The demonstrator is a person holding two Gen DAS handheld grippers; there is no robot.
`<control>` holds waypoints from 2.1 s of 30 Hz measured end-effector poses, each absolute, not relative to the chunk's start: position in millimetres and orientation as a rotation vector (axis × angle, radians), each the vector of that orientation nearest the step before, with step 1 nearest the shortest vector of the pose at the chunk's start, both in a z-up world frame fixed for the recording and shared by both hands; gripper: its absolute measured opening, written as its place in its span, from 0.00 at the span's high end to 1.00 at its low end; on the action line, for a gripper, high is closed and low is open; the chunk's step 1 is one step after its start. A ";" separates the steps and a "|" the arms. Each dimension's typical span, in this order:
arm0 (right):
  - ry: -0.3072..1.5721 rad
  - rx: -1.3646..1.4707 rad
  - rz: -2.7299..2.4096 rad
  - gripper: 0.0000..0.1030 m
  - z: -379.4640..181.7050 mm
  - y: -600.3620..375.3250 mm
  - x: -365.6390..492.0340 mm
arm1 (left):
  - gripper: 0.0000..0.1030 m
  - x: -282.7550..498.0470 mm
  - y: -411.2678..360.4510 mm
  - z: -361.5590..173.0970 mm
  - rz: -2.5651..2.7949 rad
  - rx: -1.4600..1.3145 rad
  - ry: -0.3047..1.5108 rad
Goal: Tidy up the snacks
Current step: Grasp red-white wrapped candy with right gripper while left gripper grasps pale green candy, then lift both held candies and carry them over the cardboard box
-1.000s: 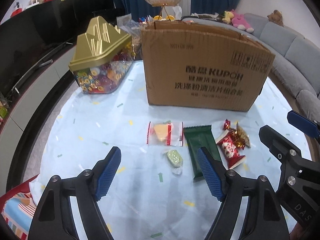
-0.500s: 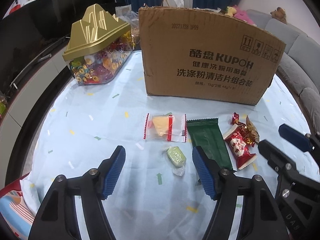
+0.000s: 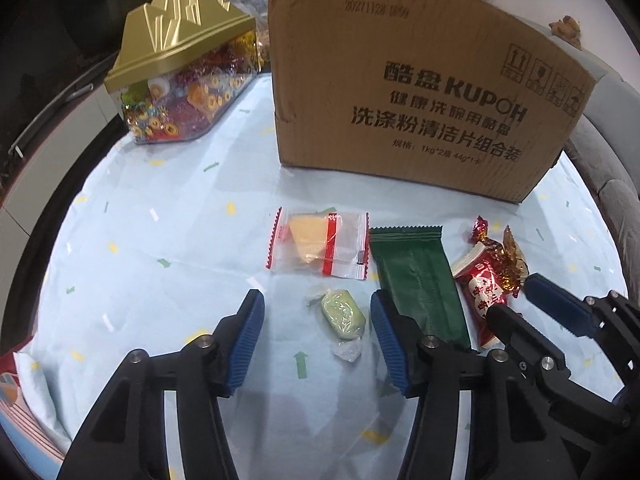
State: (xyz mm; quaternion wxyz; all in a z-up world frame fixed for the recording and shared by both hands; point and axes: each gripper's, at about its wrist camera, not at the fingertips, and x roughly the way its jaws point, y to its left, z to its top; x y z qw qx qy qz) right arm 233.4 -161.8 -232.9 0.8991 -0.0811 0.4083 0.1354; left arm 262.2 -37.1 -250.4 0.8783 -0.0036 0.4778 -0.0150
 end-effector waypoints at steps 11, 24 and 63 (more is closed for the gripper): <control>0.875 -0.161 0.280 0.72 -245.3 -155.0 246.5 | 0.58 269.8 -36.0 -258.3 -0.046 -0.035 1.011; 0.889 -0.142 0.261 0.77 -247.9 -157.4 249.2 | 0.82 265.8 -42.1 -257.8 -0.045 0.020 1.004; 0.732 -0.111 0.221 0.77 -150.0 -166.1 209.3 | 0.82 218.8 -45.5 -166.4 -0.055 0.049 0.832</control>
